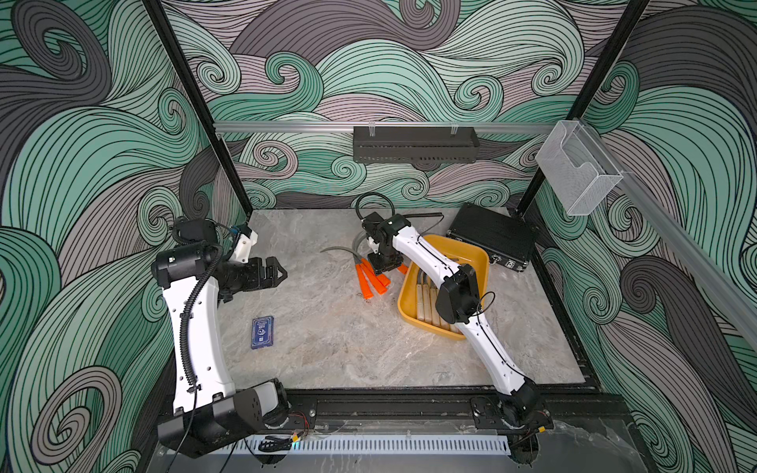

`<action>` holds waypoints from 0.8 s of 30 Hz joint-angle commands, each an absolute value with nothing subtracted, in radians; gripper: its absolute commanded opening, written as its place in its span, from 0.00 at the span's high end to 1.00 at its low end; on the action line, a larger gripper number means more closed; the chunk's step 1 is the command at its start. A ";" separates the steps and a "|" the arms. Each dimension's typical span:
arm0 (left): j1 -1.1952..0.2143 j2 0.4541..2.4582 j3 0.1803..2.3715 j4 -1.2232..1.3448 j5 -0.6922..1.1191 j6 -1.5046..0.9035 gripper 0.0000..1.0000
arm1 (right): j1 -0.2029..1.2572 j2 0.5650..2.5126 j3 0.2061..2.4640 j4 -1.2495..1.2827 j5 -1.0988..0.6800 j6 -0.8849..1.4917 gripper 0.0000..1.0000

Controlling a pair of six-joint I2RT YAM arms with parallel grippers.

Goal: Put small sickles into storage boxes
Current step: Pick up the sickle at the center of the board.

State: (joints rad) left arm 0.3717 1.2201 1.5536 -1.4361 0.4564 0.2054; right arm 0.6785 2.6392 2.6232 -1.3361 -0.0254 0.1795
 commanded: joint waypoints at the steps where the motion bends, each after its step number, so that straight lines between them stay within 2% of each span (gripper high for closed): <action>1: 0.379 1.227 1.552 -1.437 0.472 0.197 0.01 | 0.674 2.676 2.644 -1.354 -0.006 0.164 0.49; 24: 0.379 1.257 1.548 -1.428 0.471 0.209 0.01 | 0.684 2.719 2.653 -1.352 0.012 0.158 0.49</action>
